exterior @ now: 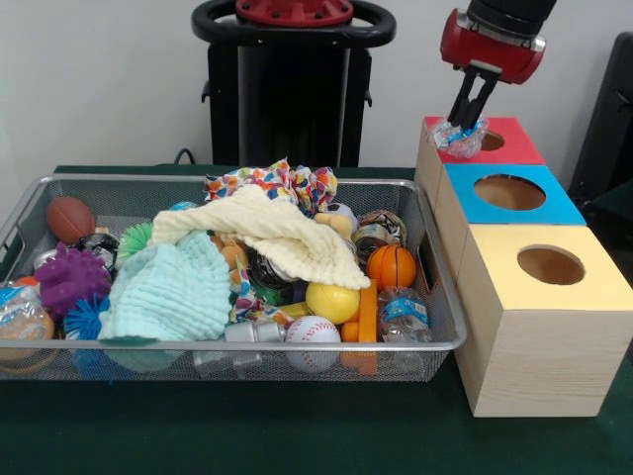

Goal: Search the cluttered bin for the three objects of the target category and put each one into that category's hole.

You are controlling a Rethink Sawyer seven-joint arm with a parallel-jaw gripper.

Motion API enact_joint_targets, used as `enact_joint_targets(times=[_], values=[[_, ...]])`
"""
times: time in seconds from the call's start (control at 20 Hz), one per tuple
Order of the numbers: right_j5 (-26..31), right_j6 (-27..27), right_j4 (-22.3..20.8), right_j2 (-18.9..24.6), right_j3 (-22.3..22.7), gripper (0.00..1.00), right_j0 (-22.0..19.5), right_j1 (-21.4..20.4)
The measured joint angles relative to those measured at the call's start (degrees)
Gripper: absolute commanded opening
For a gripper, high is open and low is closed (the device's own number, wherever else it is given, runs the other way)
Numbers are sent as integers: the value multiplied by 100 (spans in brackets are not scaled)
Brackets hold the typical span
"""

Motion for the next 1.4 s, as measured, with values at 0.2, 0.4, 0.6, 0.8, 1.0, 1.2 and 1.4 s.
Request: enact_joint_targets(times=[0.2,0.4,0.6,0.8,1.0,1.2,1.4], values=[[0,0,8,-26,-4,0,0,0],[25,0,12,-97,-17,0,1,0],[28,0,12,-127,-42,0,0,0],[28,0,12,-130,-85,0,1,1],[28,0,12,-131,-134,0,1,1],[28,0,12,-132,-166,0,1,0],[28,0,12,-135,-198,100,1,0]])
